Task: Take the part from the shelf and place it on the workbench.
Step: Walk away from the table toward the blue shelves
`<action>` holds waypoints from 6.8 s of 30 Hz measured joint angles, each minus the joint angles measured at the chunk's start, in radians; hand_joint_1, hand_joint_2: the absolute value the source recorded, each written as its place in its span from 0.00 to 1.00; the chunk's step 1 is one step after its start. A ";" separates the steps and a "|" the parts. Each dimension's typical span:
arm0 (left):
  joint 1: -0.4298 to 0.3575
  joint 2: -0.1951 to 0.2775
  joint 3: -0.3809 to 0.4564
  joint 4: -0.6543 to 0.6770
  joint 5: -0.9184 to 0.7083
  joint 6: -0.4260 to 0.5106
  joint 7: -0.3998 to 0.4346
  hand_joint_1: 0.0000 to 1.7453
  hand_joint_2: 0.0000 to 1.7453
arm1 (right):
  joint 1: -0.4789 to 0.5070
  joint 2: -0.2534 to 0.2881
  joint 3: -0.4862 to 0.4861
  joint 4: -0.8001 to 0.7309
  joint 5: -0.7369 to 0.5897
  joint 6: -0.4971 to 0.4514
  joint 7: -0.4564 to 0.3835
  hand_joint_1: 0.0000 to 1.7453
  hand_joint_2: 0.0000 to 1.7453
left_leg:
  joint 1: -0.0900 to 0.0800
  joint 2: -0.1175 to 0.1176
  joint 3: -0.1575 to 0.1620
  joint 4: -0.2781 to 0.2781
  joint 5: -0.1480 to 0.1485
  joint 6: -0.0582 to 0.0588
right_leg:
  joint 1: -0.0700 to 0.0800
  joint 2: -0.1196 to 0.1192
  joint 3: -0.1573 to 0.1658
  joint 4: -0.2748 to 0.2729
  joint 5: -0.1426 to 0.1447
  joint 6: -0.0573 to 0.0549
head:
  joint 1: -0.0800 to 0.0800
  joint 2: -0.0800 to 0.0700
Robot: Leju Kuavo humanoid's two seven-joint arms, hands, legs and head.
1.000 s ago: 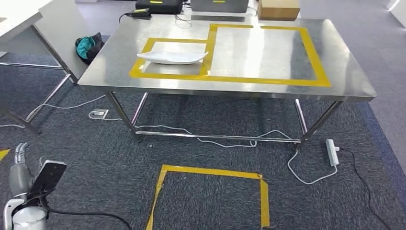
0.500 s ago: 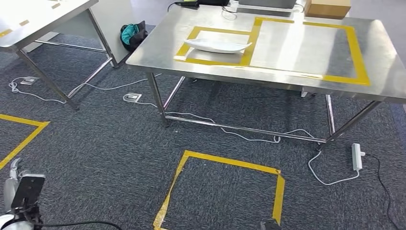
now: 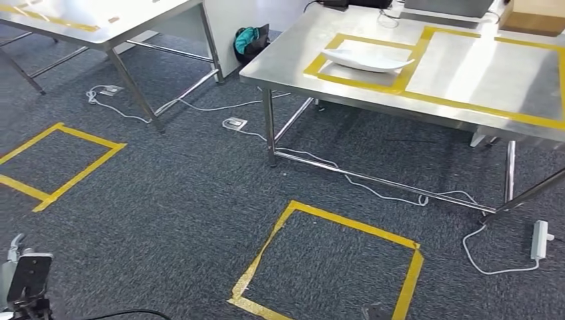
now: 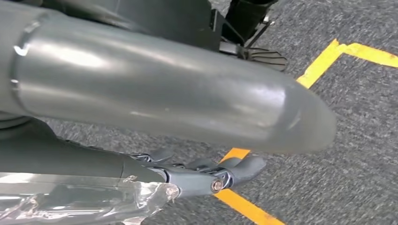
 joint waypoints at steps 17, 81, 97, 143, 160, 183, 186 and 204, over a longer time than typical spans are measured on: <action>-0.010 -0.003 0.045 0.023 -0.048 -0.030 -0.018 0.00 0.00 | -0.012 -0.005 0.003 0.010 -0.004 0.006 -0.023 0.00 0.00 | -0.004 0.151 0.165 -0.012 -0.165 0.009 | -0.008 -0.194 -0.163 0.009 0.144 0.011 | -0.014 0.000; 0.007 -0.020 -0.032 0.168 0.009 -0.074 -0.062 0.00 0.00 | 0.014 0.002 -0.053 -0.006 -0.047 0.013 -0.013 0.00 0.00 | -0.005 0.114 0.064 0.012 -0.090 0.032 | 0.007 -0.111 -0.097 0.129 -0.055 0.012 | -0.016 0.000; -0.001 -0.026 -0.047 0.172 -0.015 -0.061 -0.046 0.00 0.00 | 0.021 -0.012 -0.063 -0.011 -0.101 0.030 -0.031 0.00 0.00 | -0.006 0.066 -0.034 0.176 -0.173 -0.011 | 0.004 -0.067 -0.056 -0.005 0.045 -0.035 | -0.028 0.000; -0.075 0.175 0.271 0.939 -0.029 0.058 0.252 0.00 0.00 | -0.010 -0.034 -0.074 -0.009 -0.065 0.035 -0.060 0.00 0.00 | 0.000 0.095 0.053 0.028 -0.096 0.029 | 0.005 -0.099 -0.123 0.190 -0.090 0.008 | -0.016 0.000; -0.082 0.178 0.304 0.955 -0.075 -0.003 0.242 0.00 0.00 | -0.013 -0.035 -0.064 -0.001 -0.071 0.029 -0.071 0.00 0.00 | -0.004 0.083 -0.075 0.283 -0.220 -0.016 | 0.006 -0.100 -0.061 0.002 0.036 -0.044 | -0.026 0.000; -0.080 0.196 0.312 0.957 -0.103 -0.024 0.164 0.00 0.00 | -0.009 -0.037 -0.054 0.000 -0.096 0.029 -0.077 0.00 0.00 | 0.000 -0.020 0.046 0.021 -0.078 0.011 | -0.001 0.000 -0.058 0.022 0.015 -0.012 | -0.020 0.000; -0.075 0.198 0.320 0.958 -0.111 -0.033 0.156 0.00 0.00 | -0.012 -0.036 -0.054 0.000 -0.098 0.029 -0.077 0.00 0.00 | 0.001 -0.003 0.031 0.034 -0.086 -0.008 | -0.001 -0.035 -0.056 0.015 0.028 -0.031 | -0.025 0.000; -0.081 0.200 0.332 0.958 -0.116 -0.072 0.072 0.00 0.50 | -0.008 -0.036 -0.053 0.000 -0.113 0.030 -0.078 0.00 0.00 | -0.005 0.100 0.067 0.008 -0.093 0.037 | 0.009 -0.098 -0.126 0.185 -0.080 0.003 | -0.026 0.000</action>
